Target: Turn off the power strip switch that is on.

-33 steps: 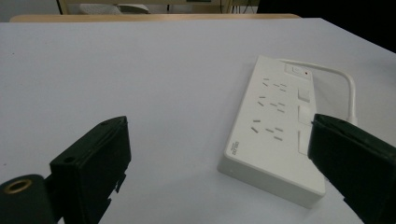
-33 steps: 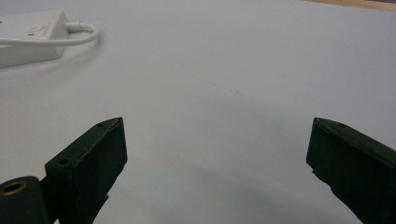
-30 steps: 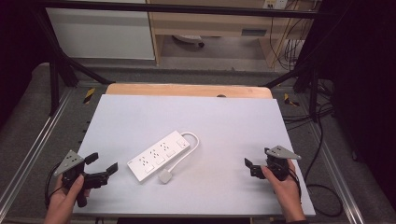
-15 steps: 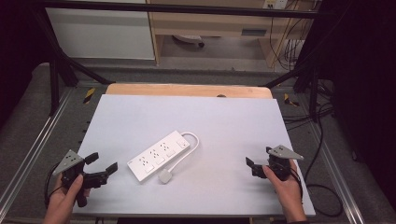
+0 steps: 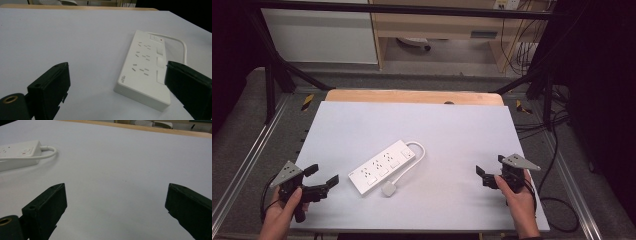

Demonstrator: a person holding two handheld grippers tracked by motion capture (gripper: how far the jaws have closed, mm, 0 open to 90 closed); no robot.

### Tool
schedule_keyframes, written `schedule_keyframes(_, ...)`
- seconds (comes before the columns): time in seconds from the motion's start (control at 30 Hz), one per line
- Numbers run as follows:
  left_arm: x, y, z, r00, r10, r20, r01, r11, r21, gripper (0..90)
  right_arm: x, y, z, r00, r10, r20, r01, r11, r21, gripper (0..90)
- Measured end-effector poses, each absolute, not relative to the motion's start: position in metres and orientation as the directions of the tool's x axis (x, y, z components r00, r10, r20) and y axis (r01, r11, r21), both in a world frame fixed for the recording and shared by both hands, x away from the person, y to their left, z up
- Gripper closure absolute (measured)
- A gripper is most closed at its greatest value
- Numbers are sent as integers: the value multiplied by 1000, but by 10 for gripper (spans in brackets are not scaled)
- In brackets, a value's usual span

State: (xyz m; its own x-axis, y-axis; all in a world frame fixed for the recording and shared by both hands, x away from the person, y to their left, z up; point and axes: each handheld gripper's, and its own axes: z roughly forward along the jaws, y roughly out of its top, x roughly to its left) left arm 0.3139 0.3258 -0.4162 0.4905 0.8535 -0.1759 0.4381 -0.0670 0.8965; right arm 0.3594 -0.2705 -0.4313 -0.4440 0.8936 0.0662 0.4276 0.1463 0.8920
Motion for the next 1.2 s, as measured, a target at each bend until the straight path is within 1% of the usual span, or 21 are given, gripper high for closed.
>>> schedule_keyframes(0.53, 314, 326, -417, 490, 854, -174, 441, -71, 895, 63, 358, -265, -421, -450, 890, 80, 397, 119, 910, 33)
schedule_keyframes(0.77, 313, 326, -417, 492, 854, -165, 438, -79, 895, 63, 358, -255, -412, -453, 887, 91, 378, 99, 921, 33)
schedule_keyframes(1.2, 314, 326, -418, 495, 855, -153, 439, -94, 894, 63, 367, -232, -400, -476, 876, 78, 358, 112, 927, 51)
